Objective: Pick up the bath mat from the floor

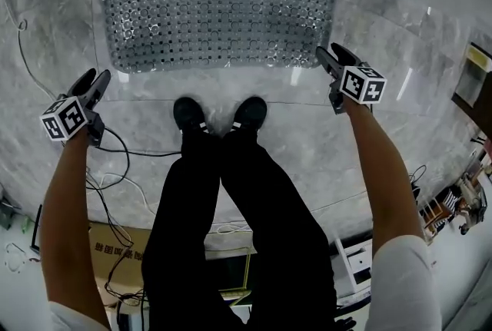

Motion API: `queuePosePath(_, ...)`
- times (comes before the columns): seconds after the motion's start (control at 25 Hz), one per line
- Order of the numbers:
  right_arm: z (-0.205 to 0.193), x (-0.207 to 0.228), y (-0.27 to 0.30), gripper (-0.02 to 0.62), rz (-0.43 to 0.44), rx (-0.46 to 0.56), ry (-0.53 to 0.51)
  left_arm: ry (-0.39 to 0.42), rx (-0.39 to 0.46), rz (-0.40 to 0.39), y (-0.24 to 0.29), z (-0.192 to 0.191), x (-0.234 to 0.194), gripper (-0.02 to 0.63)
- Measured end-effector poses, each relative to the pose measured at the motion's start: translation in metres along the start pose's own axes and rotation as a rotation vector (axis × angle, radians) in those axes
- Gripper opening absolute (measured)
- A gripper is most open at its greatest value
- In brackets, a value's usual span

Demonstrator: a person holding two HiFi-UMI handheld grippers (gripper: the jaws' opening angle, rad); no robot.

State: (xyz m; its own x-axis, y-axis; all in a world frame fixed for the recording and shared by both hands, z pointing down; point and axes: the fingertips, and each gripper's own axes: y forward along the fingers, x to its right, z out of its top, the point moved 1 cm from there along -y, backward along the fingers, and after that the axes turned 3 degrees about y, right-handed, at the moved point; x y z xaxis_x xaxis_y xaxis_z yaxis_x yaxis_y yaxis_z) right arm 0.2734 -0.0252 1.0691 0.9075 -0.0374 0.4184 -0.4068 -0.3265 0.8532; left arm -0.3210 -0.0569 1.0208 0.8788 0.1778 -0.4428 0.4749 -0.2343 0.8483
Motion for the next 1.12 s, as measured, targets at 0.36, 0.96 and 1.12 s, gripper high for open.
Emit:
queuePosePath(0.36,-0.004,0.048,0.034,0.265,-0.053,-0.007,-0.005,0.052,-0.064,0.065,0.064,0.009,-0.050,0.272)
queuePosePath(0.96,-0.016,0.050,0.067,0.230,-0.006,-0.002,0.103,0.044,-0.195,0.137,0.111,-0.004,-0.048,0.276)
queuePosePath(1.12,-0.014,0.051,0.061,0.058,0.013,0.031,0.240,0.015,-0.174,0.185,0.101,0.000,-0.053,0.137)
